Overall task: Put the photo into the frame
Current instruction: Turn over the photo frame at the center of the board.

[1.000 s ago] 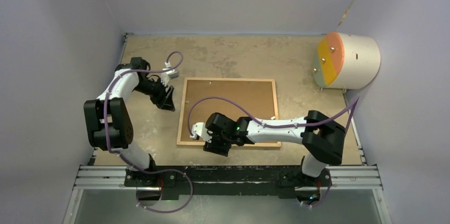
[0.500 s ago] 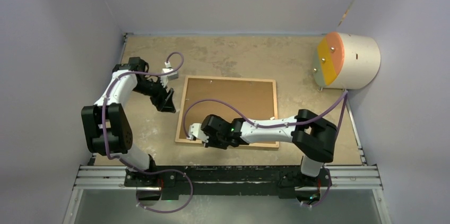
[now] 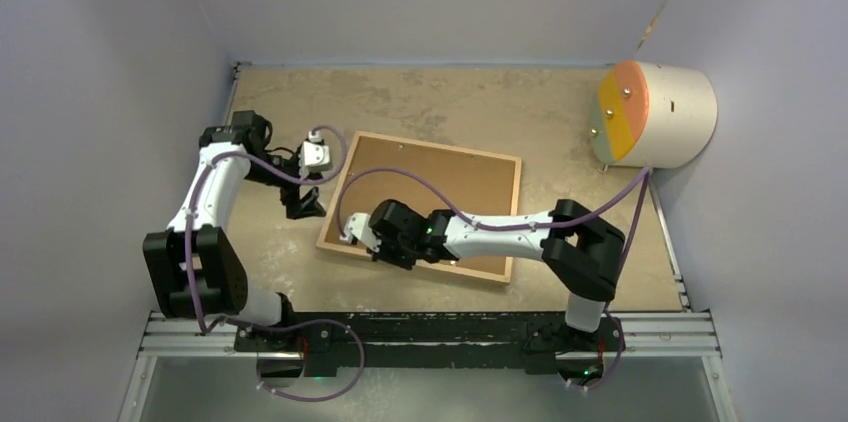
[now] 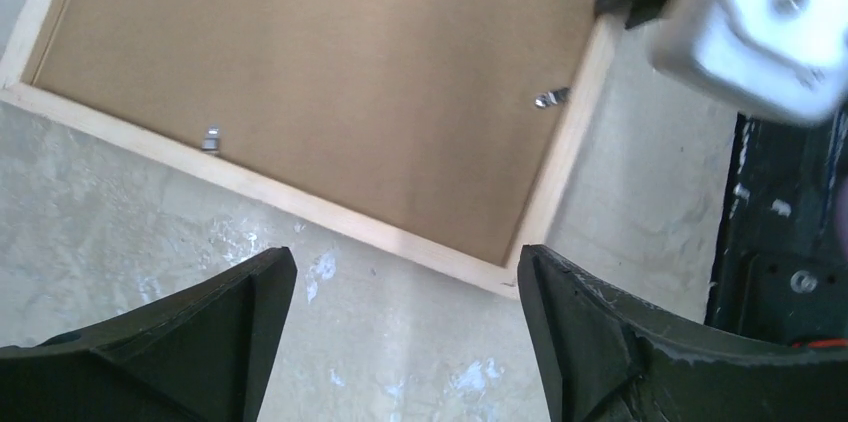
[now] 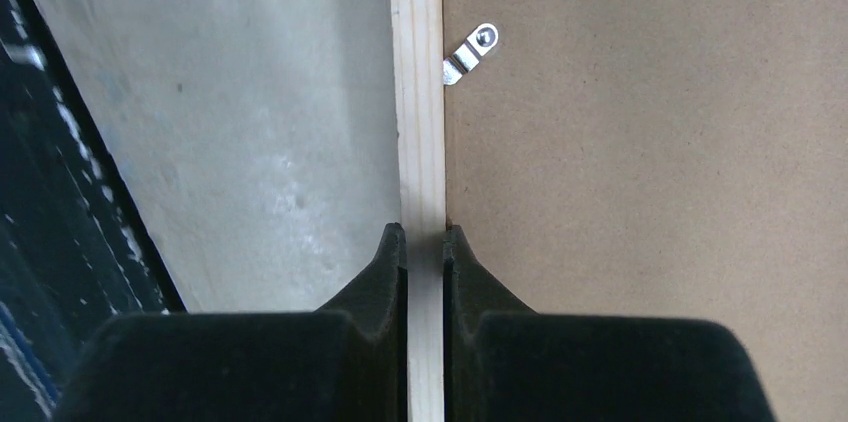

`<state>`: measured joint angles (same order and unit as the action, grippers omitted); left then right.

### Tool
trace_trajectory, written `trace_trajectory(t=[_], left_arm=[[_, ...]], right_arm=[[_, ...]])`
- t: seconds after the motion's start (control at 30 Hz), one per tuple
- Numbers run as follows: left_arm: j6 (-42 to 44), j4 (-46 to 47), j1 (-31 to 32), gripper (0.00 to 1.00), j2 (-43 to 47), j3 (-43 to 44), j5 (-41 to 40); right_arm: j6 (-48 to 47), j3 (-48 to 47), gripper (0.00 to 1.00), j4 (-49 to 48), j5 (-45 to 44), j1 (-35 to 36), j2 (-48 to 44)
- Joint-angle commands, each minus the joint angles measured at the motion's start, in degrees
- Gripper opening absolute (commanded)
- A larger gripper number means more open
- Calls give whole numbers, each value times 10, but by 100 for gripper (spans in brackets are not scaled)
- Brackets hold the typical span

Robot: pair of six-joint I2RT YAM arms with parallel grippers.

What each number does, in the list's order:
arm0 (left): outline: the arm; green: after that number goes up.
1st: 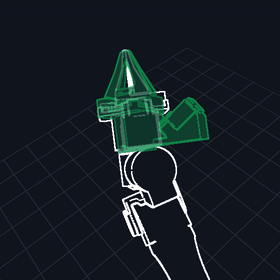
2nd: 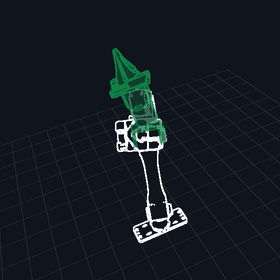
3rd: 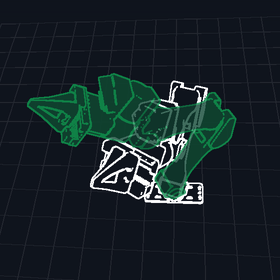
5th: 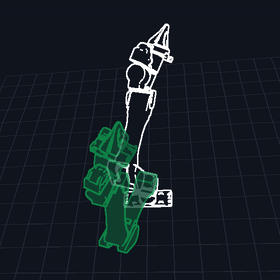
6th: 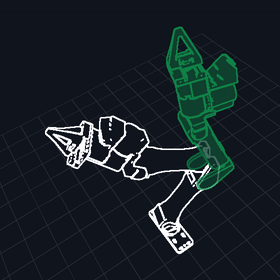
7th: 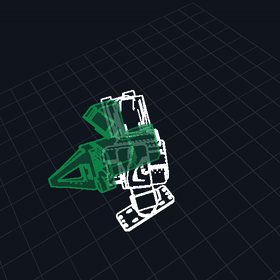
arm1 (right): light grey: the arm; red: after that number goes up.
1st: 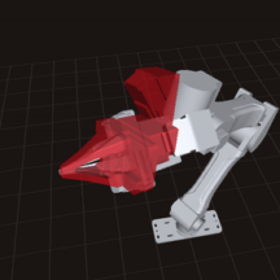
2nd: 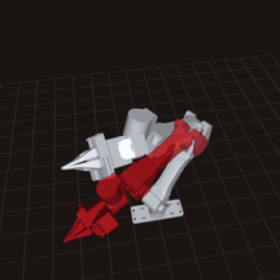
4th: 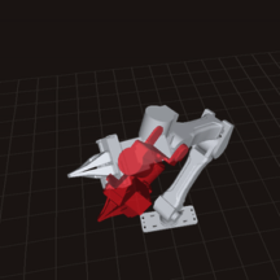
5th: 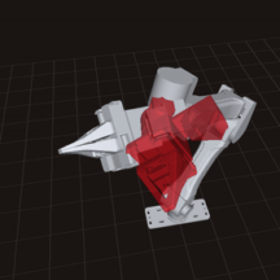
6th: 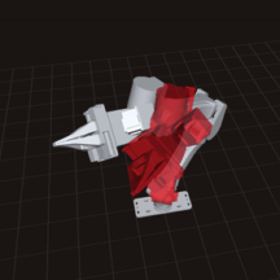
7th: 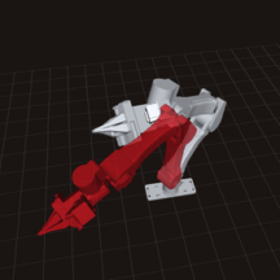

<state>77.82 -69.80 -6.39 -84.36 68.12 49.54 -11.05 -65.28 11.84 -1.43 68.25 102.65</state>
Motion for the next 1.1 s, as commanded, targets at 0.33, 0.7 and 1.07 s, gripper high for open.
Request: trace_trajectory(t=[0.33, 0.7, 1.07], left_arm=[[252, 29, -9, 89, 166, -112, -1], [302, 235, 58, 87, 259, -232, -48], [240, 487, 104, 57, 312, -315, -104]], right_arm=[[146, -111, 0, -67, 195, -103, -34], [206, -164, 0, -68, 275, -140, -34], [225, -225, 0, -29, 283, -147, -19]])
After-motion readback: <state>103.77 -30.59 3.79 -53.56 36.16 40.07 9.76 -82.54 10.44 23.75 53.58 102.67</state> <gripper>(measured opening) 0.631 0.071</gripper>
